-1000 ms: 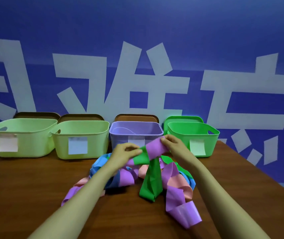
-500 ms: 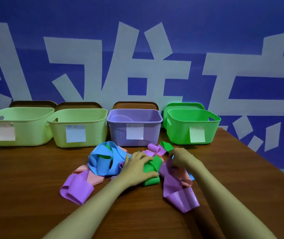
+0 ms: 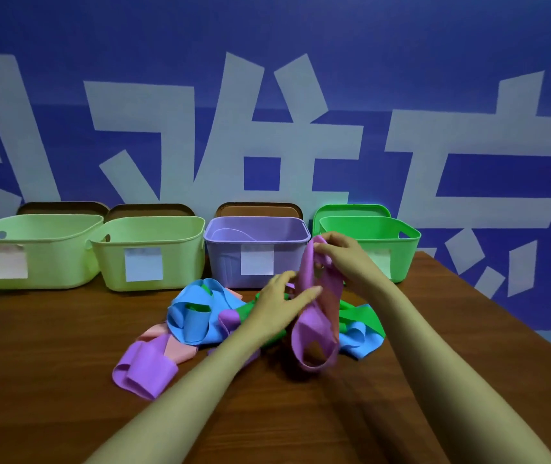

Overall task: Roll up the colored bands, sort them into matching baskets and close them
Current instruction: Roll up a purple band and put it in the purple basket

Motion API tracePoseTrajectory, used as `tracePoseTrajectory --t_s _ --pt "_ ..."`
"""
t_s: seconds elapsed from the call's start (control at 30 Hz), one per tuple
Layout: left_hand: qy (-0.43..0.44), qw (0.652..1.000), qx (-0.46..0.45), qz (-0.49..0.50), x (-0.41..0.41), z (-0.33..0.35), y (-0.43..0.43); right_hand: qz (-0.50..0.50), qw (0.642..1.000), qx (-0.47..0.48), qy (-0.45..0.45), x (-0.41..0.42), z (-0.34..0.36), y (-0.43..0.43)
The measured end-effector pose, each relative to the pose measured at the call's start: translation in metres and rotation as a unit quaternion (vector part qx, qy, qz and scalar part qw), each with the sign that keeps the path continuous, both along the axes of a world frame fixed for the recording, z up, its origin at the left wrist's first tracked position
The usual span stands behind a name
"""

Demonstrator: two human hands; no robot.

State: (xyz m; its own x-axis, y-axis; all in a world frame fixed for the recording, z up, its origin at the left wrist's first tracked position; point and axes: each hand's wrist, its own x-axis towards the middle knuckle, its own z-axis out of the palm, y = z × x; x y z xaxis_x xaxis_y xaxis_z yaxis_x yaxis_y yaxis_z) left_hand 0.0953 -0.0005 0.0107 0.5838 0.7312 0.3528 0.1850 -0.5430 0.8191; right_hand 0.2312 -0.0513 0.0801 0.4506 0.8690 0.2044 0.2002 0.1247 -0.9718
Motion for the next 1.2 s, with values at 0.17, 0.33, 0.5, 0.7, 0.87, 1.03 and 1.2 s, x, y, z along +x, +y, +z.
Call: tracePoseTrajectory --t_s 0.17,0.33,0.5,0.7,0.87,1.03,1.2 --pt "0.048 0.996 -0.061 -0.038 -0.009 0.006 0.020 -0.006 0.998 0.030 -0.062 -0.002 0.007 -0.003" --pt "-0.034 0.989 -0.144 -0.005 -0.026 0.017 0.037 -0.045 0.996 -0.009 -0.078 0.010 0.004 -0.007" --pt "-0.090 0.974 -0.206 -0.007 -0.028 0.020 0.042 -0.020 0.995 -0.049 -0.078 0.007 -0.007 -0.001" --pt "-0.230 0.878 -0.412 -0.084 -0.025 0.027 0.034 -0.010 0.991 -0.049 -0.123 0.001 -0.026 0.012" --pt "-0.293 0.849 -0.438 -0.037 -0.025 0.027 0.041 -0.081 0.970 0.062 -0.219 -0.007 -0.037 0.007" --pt "-0.280 0.861 -0.423 -0.032 -0.022 0.026 0.041 -0.031 0.940 0.091 -0.329 -0.022 -0.041 0.005" --pt "-0.232 0.891 -0.389 -0.026 -0.027 0.024 0.041 0.028 0.963 -0.003 -0.267 -0.014 -0.040 0.013"
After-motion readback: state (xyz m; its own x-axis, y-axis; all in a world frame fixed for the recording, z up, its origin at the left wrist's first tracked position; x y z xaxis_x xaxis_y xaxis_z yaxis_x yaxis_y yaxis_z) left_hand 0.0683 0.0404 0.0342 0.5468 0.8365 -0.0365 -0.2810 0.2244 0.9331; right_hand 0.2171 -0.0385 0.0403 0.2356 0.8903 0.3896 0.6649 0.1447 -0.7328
